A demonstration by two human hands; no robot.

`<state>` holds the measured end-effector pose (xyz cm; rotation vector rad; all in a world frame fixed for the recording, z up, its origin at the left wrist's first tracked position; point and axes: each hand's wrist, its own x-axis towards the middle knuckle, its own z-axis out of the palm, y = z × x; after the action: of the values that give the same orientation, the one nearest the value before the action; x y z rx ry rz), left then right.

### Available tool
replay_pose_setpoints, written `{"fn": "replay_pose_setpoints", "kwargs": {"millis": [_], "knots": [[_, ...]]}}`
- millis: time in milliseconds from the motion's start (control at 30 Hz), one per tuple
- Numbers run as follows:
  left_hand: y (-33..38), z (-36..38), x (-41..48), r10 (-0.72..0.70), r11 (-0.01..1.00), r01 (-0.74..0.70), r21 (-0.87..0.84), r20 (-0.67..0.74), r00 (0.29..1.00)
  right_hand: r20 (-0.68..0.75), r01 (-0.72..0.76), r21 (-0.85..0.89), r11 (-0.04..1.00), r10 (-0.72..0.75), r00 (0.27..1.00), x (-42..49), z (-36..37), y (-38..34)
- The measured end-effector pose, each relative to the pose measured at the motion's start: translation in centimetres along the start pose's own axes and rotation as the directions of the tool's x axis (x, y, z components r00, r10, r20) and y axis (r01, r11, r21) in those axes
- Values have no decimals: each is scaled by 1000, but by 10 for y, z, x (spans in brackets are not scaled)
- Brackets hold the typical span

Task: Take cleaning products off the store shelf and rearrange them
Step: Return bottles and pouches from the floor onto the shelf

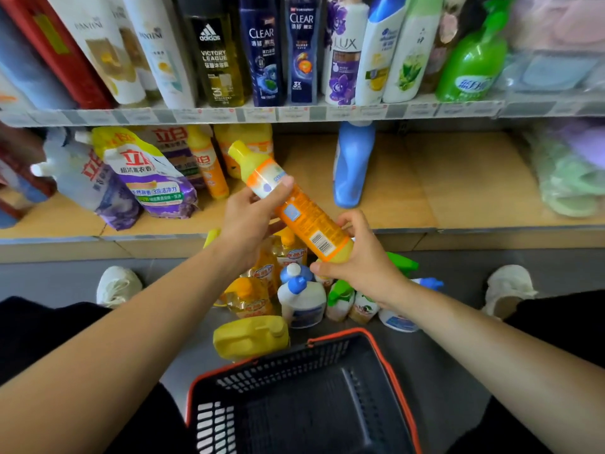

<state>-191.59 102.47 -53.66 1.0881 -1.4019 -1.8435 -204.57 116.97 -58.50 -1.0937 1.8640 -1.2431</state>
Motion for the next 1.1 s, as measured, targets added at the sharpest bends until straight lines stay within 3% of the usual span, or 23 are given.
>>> {"fn": "replay_pose_setpoints", "kwargs": {"millis": [67,133,233,333,400,467,533,667,733,833,933,1033,1100], "knots": [[0,-2,3,-1,1000,1,-16,-12,1000,50,-84,93,992,80,996,2,2,-2],[2,-6,4,-6,999,6,-42,7,1000,149,-229,297,927,192,970,4,2,-5],[5,-8,2,3,995,2,-100,50,999,271,-277,429,860,170,948,5,0,-8],[5,-10,2,-1,995,9,-97,85,996,162,-148,332,932,98,982,2,2,-10],[5,-9,1,-10,999,14,-41,90,996,44,-25,194,981,17,999,0,1,-12],[3,-10,1,-15,998,18,-52,69,997,22,83,37,996,-83,996,1,0,-12],[3,-13,0,-5,998,9,-65,57,998,77,65,40,997,-68,995,3,-1,-11],[6,-18,-1,8,995,-2,-104,54,998,251,-174,322,931,93,963,8,-1,-11],[6,-18,-1,7,991,2,-131,75,997,251,-125,283,951,52,966,9,0,-9],[5,-16,0,15,999,-9,-51,111,994,128,-48,188,981,24,992,6,3,-9],[3,-14,3,23,1000,-24,3,56,998,43,27,14,1000,-27,999,3,6,-10],[1,-15,4,40,999,-40,-9,27,999,80,12,-54,998,-8,997,4,6,-12],[2,-16,3,59,998,-58,-22,50,997,146,-37,31,999,32,989,6,5,-15]]}}
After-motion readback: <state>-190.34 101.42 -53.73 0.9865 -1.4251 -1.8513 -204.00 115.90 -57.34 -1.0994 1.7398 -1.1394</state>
